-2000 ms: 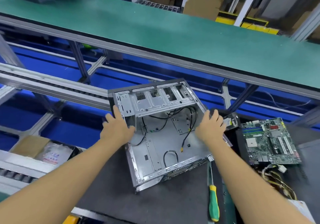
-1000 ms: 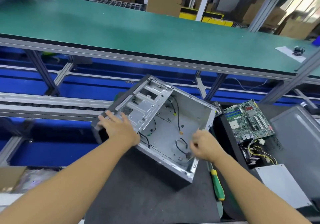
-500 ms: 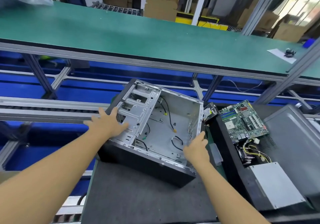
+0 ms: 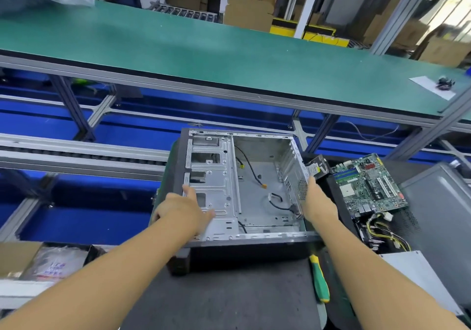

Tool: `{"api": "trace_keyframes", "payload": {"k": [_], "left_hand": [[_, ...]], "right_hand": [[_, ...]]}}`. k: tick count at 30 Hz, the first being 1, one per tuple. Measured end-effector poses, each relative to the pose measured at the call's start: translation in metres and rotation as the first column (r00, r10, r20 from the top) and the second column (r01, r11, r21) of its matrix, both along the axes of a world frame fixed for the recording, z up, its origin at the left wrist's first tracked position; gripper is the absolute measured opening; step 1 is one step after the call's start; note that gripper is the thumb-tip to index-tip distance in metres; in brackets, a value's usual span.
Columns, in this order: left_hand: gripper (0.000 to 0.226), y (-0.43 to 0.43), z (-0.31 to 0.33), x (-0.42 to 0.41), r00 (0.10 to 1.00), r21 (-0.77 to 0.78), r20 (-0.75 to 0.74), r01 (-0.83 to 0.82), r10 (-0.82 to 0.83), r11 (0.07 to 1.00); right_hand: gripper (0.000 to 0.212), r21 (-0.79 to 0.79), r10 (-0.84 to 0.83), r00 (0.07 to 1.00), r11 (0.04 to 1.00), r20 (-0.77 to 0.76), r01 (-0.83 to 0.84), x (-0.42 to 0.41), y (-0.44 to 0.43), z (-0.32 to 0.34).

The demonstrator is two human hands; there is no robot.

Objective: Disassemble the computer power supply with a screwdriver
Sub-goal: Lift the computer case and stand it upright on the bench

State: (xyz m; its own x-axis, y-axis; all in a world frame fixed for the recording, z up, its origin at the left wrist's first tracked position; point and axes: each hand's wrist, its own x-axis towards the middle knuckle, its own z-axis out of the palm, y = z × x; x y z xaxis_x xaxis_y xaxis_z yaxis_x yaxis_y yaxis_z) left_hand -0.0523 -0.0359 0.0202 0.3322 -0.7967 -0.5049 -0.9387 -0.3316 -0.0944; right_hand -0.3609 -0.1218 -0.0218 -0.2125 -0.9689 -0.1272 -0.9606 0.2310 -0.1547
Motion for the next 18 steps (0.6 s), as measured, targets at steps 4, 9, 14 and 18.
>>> {"api": "trace_keyframes", "payload": {"k": [4, 9, 14, 18], "left_hand": [[0.09, -0.02, 0.019, -0.003, 0.968, 0.096, 0.182, 0.159, -0.174, 0.983], [0.08, -0.06, 0.007, 0.022, 0.914, -0.317, 0.146, 0.405, -0.377, 0.858], [0.079, -0.083, -0.03, 0.044, 0.867, -0.312, 0.056, 0.486, -0.495, 0.817], [0.095, -0.082, -0.046, 0.049, 0.878, -0.399, 0.075, 0.461, -0.473, 0.792]], "right_hand": [[0.073, 0.064, 0.037, 0.992, 0.998, -0.117, -0.03, 0.014, -0.003, 0.006], [0.058, -0.051, 0.24, 0.967, 0.968, -0.082, -0.245, 0.074, 0.044, 0.005], [0.049, 0.082, 0.38, 0.911, 0.915, 0.163, -0.396, 0.127, 0.096, -0.003], [0.05, -0.05, 0.449, 0.891, 0.893, 0.071, -0.447, 0.122, 0.098, -0.004]]}}
